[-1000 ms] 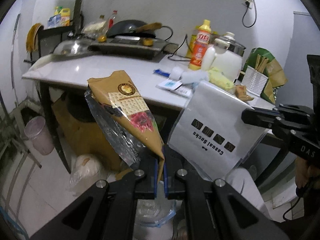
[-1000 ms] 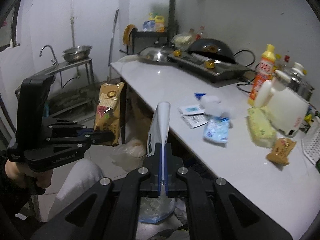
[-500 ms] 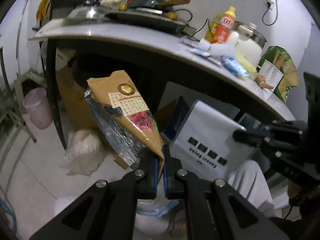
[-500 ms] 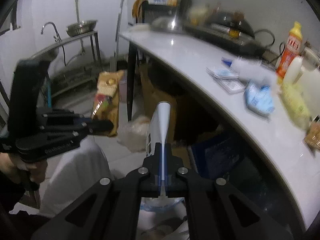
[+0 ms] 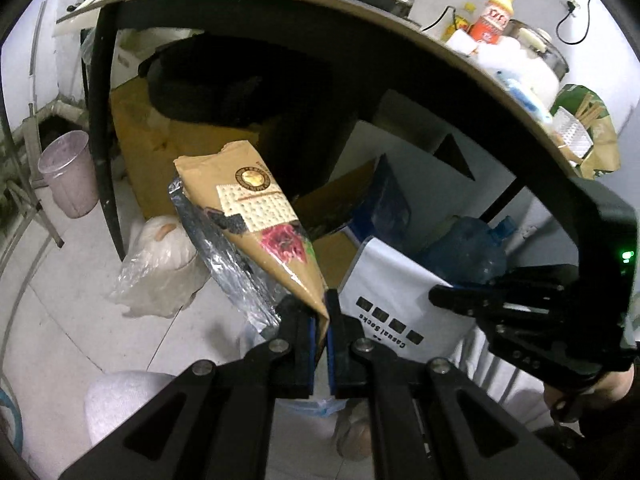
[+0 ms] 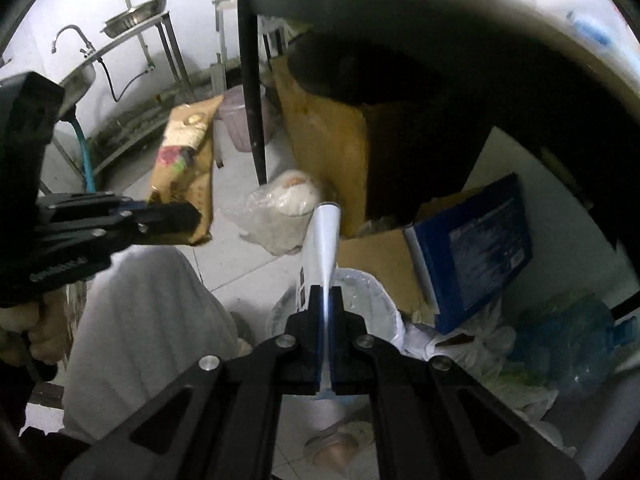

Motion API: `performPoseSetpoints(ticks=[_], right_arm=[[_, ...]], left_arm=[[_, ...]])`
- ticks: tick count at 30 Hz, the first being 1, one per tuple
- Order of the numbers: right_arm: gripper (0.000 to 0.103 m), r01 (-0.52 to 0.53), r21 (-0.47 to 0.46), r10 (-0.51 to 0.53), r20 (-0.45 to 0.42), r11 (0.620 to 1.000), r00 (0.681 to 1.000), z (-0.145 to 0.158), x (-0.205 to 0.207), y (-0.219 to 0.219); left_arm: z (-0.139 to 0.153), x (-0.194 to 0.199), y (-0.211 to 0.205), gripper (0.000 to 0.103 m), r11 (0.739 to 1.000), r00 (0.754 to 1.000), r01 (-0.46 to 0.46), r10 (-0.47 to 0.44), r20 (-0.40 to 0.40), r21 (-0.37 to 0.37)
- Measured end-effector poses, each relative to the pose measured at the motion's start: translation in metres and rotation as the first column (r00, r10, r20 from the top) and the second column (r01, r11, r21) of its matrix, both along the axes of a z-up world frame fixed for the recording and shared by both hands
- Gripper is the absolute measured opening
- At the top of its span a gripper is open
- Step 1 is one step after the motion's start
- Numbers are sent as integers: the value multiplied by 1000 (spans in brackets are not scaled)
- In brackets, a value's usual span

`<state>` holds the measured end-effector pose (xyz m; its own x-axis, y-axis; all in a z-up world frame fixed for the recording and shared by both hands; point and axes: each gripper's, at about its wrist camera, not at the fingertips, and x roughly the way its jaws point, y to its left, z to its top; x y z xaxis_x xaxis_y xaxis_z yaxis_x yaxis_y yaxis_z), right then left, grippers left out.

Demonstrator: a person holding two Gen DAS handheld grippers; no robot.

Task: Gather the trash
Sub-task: 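Carry both held bags down below the counter toward the floor bin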

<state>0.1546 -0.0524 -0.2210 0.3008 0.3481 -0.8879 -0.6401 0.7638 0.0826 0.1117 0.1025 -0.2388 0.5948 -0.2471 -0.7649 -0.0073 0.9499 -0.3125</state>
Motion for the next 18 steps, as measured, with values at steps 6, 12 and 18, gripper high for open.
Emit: performPoseSetpoints(ticks=[6,12,18], right_arm=[[2,16,-31,-18,-61,999,998,-35,16,6],[3,3,-67,-8,-65,998,998,-53,24,3],[30,29,-66,-36,-97,997,995,-66,33,-10]], left_arm=[[-16,12,2,4,1000,999,-3,4,-53,6],[-28,25,-7,4,1000,996,19,-18,-92,13],[-34,33,-24,4,997,990,65,-60,-128,37]])
